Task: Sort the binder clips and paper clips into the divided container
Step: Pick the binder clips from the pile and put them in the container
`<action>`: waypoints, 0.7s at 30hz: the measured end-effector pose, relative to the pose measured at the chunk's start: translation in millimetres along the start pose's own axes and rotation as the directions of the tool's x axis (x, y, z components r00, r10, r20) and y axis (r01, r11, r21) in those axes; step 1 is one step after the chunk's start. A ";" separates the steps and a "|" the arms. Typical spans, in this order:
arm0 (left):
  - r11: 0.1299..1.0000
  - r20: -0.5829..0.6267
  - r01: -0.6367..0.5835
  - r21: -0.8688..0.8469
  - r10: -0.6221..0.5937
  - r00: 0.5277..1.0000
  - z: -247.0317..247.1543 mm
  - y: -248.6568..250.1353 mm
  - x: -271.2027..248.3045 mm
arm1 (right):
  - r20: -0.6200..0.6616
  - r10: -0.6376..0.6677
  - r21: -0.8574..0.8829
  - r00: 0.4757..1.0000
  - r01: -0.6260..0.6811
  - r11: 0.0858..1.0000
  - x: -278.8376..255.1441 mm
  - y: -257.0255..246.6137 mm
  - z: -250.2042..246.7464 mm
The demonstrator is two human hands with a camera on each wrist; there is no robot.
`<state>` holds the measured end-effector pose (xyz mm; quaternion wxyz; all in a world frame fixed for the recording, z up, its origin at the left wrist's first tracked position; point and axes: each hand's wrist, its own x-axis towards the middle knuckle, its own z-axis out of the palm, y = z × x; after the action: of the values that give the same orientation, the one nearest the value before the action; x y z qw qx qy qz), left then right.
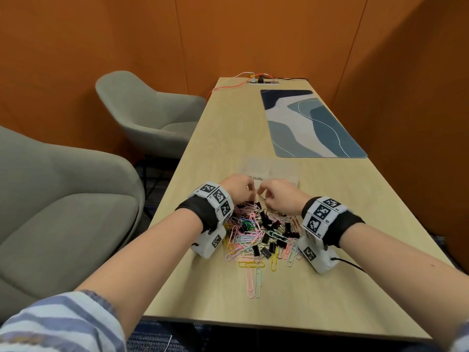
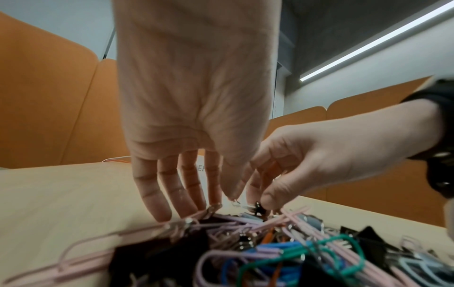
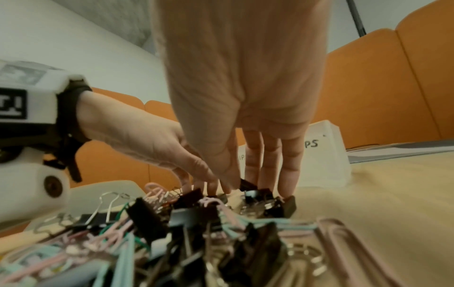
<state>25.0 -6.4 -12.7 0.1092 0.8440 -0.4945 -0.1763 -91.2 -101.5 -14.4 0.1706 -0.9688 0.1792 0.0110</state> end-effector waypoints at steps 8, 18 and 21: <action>0.993 -0.039 0.069 0.100 -0.066 0.997 2.6 7.3 5.3 | -0.098 0.020 0.101 0.995 -0.010 0.995 -1.1 1.9 -11.0; 0.989 0.007 0.085 0.125 -0.086 0.996 1.8 12.4 4.2 | 0.174 0.260 0.587 0.950 -0.311 0.747 -8.5 14.5 -16.3; 0.992 -0.009 0.077 0.101 -0.077 0.997 0.1 8.6 2.5 | 0.224 0.264 0.681 0.938 -0.344 0.646 -10.9 14.0 -17.2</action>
<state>19.2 -12.8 -10.2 0.0606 0.8674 -0.4696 -0.1530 -107.1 -115.7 -1.9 0.5356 -0.7811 0.3203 0.0201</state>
